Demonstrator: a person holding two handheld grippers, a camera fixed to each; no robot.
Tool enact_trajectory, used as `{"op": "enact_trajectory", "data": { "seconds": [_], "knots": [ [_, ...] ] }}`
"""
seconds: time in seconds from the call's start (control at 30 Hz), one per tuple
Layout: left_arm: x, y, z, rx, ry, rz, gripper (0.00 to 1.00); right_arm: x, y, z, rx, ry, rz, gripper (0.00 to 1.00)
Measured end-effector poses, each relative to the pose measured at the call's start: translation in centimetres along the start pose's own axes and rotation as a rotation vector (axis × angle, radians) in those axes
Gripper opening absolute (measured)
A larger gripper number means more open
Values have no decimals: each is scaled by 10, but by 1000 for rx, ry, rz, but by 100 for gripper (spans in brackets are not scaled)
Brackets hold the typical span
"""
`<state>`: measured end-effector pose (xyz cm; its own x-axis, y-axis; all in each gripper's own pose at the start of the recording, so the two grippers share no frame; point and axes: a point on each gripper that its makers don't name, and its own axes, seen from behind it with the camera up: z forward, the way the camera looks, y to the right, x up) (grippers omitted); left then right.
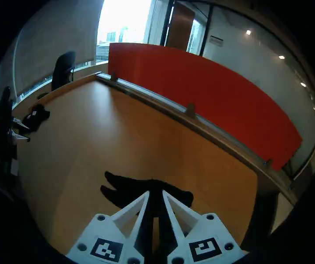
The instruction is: Fold towel
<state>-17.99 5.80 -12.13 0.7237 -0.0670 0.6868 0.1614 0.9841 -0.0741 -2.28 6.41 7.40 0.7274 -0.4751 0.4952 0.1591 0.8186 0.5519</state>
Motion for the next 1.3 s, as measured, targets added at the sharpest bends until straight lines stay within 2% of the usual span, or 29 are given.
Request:
{"op": "enact_trajectory", "data": {
  "seconds": [0.4,0.7,0.9,1.1,1.3],
  "knots": [
    [-3,6,5,5,-18,1,95,-21,54,-12,-55,-34,33,5],
    [0,10,4,8,-21,9,95,-36,86,-24,-95,-55,48,5],
    [3,14,4,8,-20,17,95,-49,97,-27,-105,-70,63,5],
    [6,21,4,3,-19,28,95,-56,101,-31,-109,-77,70,5],
    [8,27,3,-3,-16,36,95,-66,100,-41,-111,-81,78,5]
  ]
}}
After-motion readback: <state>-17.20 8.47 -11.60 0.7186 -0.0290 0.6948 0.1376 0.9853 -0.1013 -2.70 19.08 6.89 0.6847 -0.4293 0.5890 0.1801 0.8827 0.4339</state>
